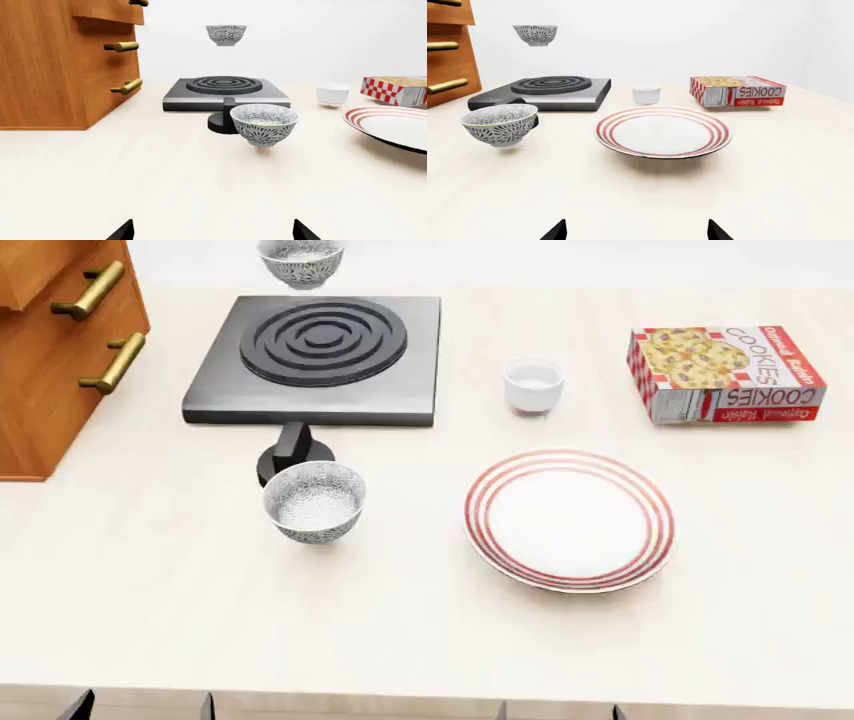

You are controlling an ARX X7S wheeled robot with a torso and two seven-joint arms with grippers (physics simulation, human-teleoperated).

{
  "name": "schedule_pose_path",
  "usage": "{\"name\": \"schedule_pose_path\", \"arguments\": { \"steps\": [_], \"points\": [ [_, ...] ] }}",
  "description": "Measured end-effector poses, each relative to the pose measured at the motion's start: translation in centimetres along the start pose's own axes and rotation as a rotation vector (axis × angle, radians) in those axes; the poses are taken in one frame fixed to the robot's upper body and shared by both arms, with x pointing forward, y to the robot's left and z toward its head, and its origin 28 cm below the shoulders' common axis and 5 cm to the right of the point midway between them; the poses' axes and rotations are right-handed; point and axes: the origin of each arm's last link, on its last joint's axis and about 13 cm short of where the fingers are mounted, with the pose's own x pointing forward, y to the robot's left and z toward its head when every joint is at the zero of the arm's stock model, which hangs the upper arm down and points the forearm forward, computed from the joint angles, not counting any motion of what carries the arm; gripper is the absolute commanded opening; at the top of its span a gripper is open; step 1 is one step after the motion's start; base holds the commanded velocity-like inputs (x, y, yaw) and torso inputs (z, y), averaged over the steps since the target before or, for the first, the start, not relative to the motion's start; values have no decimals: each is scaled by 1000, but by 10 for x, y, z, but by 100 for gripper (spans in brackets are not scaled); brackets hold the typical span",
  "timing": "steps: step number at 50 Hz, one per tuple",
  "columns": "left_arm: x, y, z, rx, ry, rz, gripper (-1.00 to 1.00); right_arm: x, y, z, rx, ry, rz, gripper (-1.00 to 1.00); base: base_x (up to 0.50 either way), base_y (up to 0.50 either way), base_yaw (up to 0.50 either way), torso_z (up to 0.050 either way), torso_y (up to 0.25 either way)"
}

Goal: Pick the akita bowl on the stove and place it on the plate.

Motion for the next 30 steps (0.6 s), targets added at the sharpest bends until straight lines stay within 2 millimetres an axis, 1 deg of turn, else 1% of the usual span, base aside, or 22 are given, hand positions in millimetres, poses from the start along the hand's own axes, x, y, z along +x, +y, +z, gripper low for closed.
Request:
{"name": "schedule_pose_path", "arguments": {
  "steps": [30],
  "points": [
    [0, -1, -1, 13, -7, -16, 100, 1, 1, -1, -2, 4, 2, 100, 0, 0, 0, 0, 0]
  ]
}}
